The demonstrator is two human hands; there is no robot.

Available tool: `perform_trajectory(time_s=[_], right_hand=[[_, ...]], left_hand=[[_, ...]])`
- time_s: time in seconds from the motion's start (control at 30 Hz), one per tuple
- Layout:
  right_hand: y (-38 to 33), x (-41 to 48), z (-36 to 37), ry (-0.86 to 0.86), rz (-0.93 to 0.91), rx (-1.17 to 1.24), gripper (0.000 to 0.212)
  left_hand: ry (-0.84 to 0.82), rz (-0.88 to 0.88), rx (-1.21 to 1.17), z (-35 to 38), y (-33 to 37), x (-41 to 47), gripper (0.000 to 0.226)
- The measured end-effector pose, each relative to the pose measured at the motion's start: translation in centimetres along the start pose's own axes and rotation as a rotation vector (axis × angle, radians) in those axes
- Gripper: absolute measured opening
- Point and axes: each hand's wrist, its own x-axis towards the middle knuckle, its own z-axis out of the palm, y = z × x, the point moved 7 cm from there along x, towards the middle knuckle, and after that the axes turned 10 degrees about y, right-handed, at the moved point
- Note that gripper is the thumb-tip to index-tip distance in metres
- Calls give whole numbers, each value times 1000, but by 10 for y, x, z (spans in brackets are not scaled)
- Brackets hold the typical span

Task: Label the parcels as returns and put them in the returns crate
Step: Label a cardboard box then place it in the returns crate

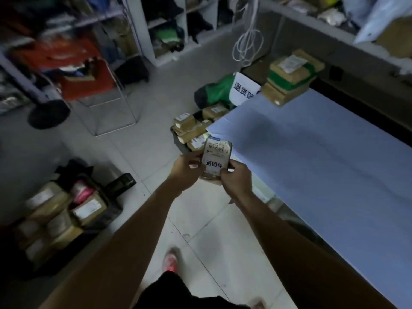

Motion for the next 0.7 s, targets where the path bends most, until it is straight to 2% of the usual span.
perform_trajectory(time_s=[0.17,0.3,0.53,0.7], right_hand=[[-61,25,119,-27,88,33,28],[-94,54,184,-54,184,72,35],[-96,173,271,-3,260,69,29],[-84,279,337,-9,339,68,29]], left_hand=[[-18,-33,79,-96,-51,88,46],[-84,-62,120,-139,-79,159,45],[-202,-41,158,-127,-120,308,43],[-290,-108,255,-102,-147,425,50]])
